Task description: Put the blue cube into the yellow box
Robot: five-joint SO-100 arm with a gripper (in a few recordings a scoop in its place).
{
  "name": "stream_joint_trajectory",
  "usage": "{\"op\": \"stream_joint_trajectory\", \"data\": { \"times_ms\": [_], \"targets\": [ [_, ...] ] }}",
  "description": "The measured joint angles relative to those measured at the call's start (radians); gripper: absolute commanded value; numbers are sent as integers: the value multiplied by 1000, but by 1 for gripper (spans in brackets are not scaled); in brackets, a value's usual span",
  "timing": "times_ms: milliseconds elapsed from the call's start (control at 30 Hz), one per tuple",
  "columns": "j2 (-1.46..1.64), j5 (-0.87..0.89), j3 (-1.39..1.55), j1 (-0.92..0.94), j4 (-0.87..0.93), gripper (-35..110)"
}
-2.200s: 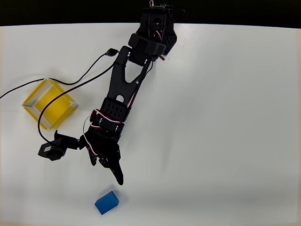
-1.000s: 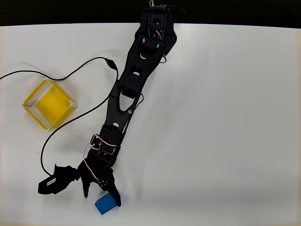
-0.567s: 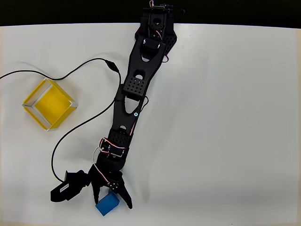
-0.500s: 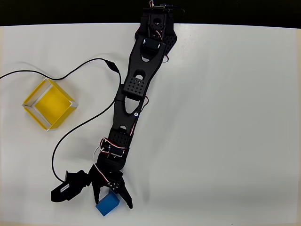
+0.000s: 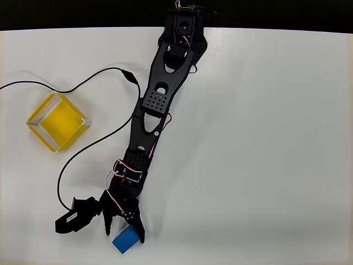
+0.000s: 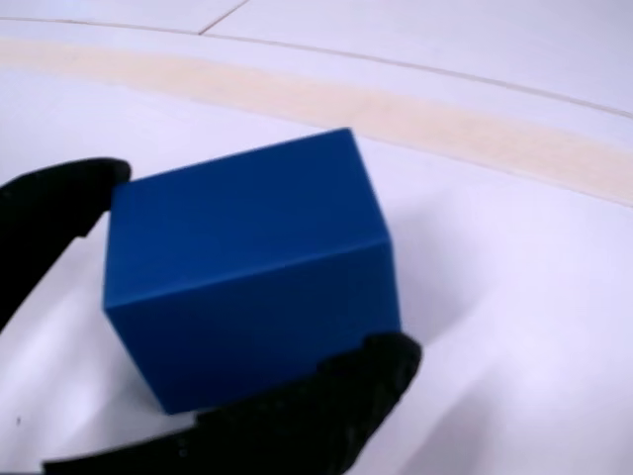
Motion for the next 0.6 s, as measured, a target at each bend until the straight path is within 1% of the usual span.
{"op": "stream_joint_trajectory", "data": {
  "times_ms": [400, 600],
  "targets": [
    [-17, 8, 0, -2, 0, 41],
    [-28, -8, 0, -5, 0, 34]
  ]
}}
